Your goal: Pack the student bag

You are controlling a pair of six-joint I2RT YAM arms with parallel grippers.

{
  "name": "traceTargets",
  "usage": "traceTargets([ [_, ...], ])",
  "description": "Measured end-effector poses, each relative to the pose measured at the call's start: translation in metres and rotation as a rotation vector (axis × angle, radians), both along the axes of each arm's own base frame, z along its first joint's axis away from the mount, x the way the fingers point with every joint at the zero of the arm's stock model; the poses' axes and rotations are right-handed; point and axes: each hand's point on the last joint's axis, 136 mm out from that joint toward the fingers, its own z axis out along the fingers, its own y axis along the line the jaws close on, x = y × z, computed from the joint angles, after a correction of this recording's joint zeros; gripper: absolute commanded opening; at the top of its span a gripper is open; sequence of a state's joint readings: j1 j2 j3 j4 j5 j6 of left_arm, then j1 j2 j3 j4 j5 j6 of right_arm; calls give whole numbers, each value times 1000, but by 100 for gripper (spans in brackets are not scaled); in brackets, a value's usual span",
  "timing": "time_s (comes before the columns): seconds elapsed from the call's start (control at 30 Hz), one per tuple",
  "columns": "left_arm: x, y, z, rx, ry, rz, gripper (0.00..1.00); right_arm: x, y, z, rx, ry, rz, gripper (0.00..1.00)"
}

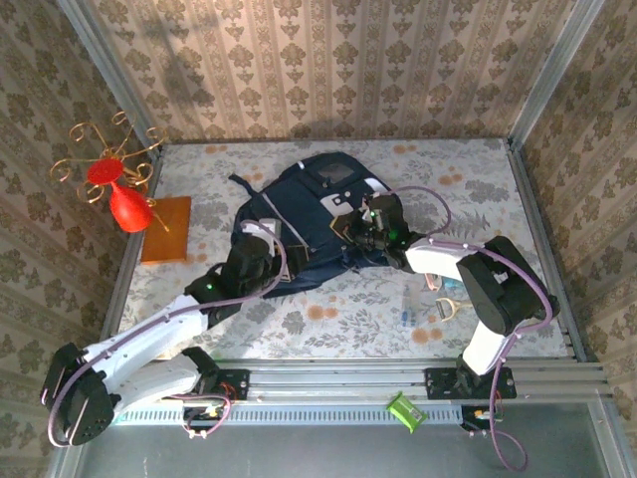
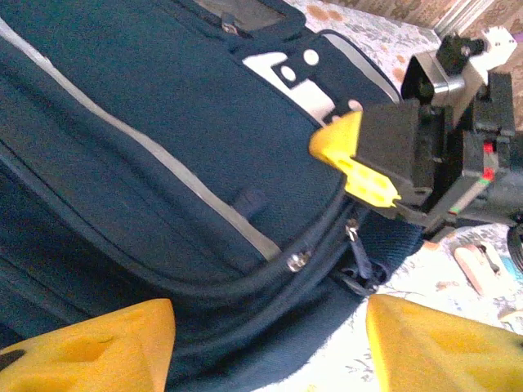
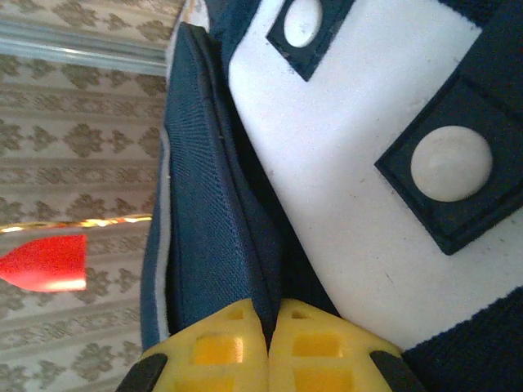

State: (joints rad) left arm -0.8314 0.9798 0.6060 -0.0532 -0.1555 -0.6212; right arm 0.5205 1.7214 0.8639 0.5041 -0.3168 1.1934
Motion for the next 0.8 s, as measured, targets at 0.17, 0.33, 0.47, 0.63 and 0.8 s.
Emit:
traceTargets([
  [0.17,-11,-12,-12,31,23,-31,59,2,8,11,72,0,-47,0],
  [0.33,-6,-20,-17,77,31,-17,64,0,14,15,91,-7,-81,0],
  [0.47,6,-18,-11,108,2,38,66,-5,16,17,109,-15,-103,0],
  [0.63,20,-10,-8,173,-31,108,72,-6,20,22,131,-19,-117,0],
  [0.8,27,-7,-13,236,-40,148,76,-6,23,27,159,-25,-125,0],
])
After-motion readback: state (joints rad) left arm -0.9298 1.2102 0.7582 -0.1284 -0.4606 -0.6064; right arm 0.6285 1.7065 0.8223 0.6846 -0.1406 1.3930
